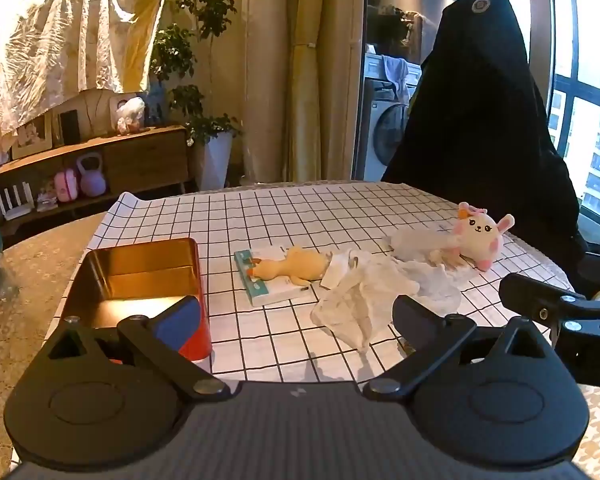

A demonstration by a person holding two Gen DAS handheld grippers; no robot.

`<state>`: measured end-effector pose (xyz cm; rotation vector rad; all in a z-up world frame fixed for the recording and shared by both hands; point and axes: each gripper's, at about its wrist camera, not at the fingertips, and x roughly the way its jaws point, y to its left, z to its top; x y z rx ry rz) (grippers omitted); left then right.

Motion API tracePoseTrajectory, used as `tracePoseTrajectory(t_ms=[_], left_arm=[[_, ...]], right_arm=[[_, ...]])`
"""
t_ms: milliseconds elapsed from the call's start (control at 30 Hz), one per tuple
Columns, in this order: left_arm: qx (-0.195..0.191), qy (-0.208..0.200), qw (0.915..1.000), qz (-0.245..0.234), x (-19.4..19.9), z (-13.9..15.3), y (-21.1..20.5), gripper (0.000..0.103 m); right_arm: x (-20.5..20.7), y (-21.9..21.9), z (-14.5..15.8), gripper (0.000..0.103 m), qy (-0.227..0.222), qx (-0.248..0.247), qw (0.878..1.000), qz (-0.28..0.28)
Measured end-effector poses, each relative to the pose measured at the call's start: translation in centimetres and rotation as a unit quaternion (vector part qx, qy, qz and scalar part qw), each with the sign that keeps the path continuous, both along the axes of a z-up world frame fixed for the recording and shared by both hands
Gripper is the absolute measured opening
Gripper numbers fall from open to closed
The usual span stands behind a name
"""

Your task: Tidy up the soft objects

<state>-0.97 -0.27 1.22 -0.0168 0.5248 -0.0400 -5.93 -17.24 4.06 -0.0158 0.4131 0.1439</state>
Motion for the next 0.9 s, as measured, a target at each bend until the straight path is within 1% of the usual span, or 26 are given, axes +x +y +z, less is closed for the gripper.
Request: tracePoseTrajectory(t_ms=[300,433,567,667,767,900], left_arm=[[-0.014,-0.006,0.9998,-0.013,-0.6,0.7,-0.2,0.103],[-0.013,-0.004,0.9997,-0.018,-0.5,0.7,-0.5,0.103],[-0.012,-0.001,0.9997,-0.020,-0.2,0.6,-0.6,0.103],[-0.018,-0.001,0.9997,-0.018,0.1,0.5,-0.5,0.103],[-0.022,0.005,0.9996,-0.017,0.4,0.3,-0.3,0.103],[-0.026,-0.001,0.9995,-0.018,0.6,0.1,0.1,0.103]], right_arm=[[-0.5,-0.3,0.4,0.102,-0.003,0.000,1.000,-0.005],[-0.5,-0.3,0.3,0.100,-0.009,-0.015,1.000,-0.009],[-0.4,-0.4,0.3,0.101,-0.008,-0.010,1.000,-0.007],[-0.3,-0.7,0.3,0.101,-0.009,-0.001,1.000,-0.005],[0.0,-0.7,0.3,0.101,-0.008,-0.003,1.000,-0.003],[0.5,-0.8,0.2,0.101,0.001,0.002,1.000,-0.001]])
